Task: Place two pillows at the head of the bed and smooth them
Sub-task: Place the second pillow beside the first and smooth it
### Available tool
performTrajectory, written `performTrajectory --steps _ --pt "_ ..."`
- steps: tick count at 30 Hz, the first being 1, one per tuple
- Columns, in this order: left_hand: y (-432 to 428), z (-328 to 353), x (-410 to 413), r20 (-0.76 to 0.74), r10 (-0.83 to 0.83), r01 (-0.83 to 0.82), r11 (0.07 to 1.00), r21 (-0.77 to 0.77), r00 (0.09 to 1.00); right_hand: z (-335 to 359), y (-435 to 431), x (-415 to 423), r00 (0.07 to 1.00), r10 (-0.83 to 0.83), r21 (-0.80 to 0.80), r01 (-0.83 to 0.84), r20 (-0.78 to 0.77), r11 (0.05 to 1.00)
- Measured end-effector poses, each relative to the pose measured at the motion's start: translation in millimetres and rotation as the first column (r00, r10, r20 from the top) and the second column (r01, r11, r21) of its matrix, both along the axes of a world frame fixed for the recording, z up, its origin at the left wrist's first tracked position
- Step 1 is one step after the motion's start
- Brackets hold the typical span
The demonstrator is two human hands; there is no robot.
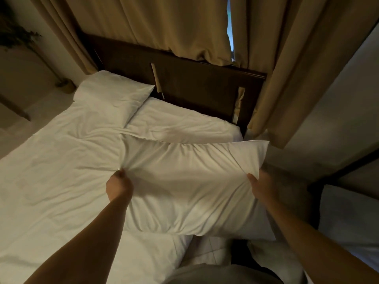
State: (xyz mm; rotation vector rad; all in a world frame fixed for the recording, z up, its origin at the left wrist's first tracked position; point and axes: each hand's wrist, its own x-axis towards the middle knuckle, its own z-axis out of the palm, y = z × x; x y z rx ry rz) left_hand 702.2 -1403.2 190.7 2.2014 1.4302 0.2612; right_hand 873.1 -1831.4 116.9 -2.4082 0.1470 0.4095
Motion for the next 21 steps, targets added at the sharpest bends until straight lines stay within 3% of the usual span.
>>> performTrajectory --steps 13,21 --pt "-8 -15 152 0.003 0.184 -0.184 0.982 -0.030 0.983 -18 14 193 0.989 0.129 0.000 -0.129 -0.066 0.992" --pt "52 -37 254 -0.018 0.136 -0.136 0.991 -0.003 0.991 -42 64 257 0.991 0.060 0.059 -0.054 -0.121 0.997"
